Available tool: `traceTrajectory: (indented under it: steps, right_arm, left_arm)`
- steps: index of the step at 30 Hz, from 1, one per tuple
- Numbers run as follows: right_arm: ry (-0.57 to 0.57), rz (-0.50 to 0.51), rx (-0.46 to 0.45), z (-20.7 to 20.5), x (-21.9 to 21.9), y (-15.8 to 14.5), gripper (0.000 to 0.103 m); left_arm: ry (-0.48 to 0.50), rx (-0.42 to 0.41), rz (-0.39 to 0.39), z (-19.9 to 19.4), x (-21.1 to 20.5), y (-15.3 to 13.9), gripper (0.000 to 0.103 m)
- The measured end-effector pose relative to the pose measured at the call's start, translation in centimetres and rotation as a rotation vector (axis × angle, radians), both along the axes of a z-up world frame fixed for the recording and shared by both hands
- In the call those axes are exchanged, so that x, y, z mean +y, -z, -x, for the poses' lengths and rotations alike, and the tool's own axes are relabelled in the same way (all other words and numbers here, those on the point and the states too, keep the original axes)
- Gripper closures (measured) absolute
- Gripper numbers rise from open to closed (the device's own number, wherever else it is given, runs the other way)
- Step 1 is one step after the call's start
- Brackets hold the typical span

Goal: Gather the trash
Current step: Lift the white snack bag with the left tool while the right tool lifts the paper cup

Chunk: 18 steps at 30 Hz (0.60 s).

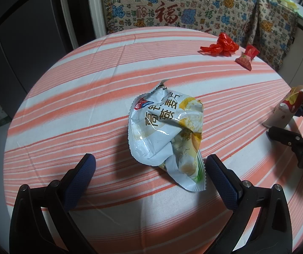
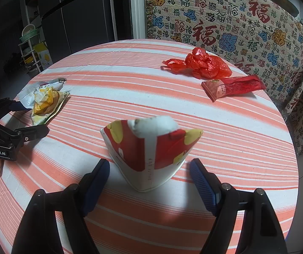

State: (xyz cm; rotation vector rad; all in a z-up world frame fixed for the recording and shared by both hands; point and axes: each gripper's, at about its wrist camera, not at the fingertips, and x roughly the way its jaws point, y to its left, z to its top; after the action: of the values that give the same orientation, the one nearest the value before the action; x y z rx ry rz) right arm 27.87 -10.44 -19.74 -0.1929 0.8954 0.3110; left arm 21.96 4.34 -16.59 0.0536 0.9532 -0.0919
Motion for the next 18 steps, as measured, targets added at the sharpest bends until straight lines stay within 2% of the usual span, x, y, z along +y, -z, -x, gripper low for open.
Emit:
traceTrajectory:
  steps: [9,11,12,14,18]
  right_arm:
    - [0.002,-0.003,0.002,-0.1,0.0,0.0,0.022]
    - [-0.008,-0.011,0.008,0.0,0.0,0.1,0.017]
    - [-0.023,-0.006,0.011,0.1,0.1,0.1,0.016]
    - [-0.044,0.01,0.015,0.5,-0.1,0.1,0.016]
    - [-0.039,0.005,0.027,1.2,-1.6,-0.1,0.016]
  left_arm:
    - [0.031,0.007,0.022,0.0,0.3,-0.1,0.0]
    - [0.061,0.001,0.073,0.2,1.0,-0.4,0.0]
    - [0.072,-0.005,0.119,0.4,1.6,-0.6,0.0]
    - [0.078,-0.006,0.152,0.4,2.1,-0.8,0.001]
    - [0.093,0.001,0.092,0.0,0.4,-0.7,0.001]
